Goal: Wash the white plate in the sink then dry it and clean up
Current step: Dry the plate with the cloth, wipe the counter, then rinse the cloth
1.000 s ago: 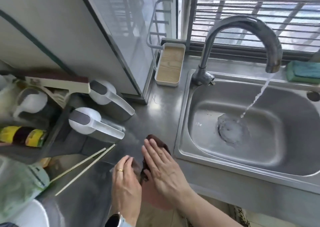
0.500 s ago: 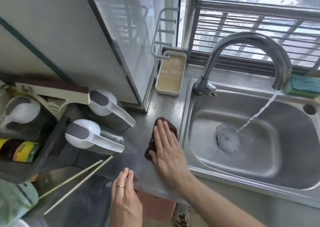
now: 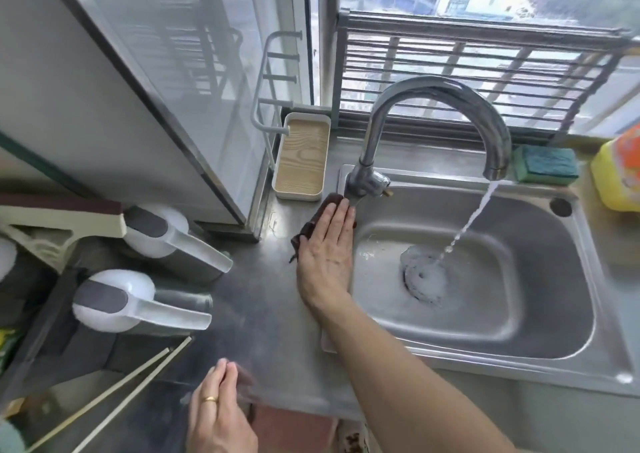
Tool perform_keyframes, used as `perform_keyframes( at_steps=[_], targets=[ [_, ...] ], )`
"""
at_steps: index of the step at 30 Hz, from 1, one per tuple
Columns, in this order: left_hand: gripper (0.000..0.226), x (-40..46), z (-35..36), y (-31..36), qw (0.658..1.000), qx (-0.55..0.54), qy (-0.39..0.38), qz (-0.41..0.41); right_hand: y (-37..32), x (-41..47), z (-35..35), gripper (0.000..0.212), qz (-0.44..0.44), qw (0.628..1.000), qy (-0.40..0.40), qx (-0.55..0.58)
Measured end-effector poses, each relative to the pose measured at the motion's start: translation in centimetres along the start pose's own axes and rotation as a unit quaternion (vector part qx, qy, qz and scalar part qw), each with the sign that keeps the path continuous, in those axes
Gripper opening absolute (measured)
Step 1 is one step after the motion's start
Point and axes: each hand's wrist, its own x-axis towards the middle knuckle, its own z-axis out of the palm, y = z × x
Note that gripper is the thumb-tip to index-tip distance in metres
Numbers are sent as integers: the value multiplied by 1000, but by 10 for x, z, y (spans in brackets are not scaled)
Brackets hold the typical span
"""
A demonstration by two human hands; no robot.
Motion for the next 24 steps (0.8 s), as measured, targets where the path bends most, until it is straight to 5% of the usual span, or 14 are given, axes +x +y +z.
perform_keyframes(
  at_steps=[12, 15, 18, 24],
  targets=[
    [42, 21, -12, 6, 994, 52, -96, 0, 69, -168, -22, 50, -220, 972, -35, -80],
    [47, 42, -19, 28, 984, 39, -171, -12, 119, -177, -39, 47, -202, 975, -21, -93],
    [29, 74, -29, 71, 977, 37, -209, 28, 178, -175, -64, 46, -181, 976, 9, -123],
    [48, 111, -16, 143, 965, -23, -249, 76, 292, -165, -137, 50, -165, 971, 92, -148]
  ],
)
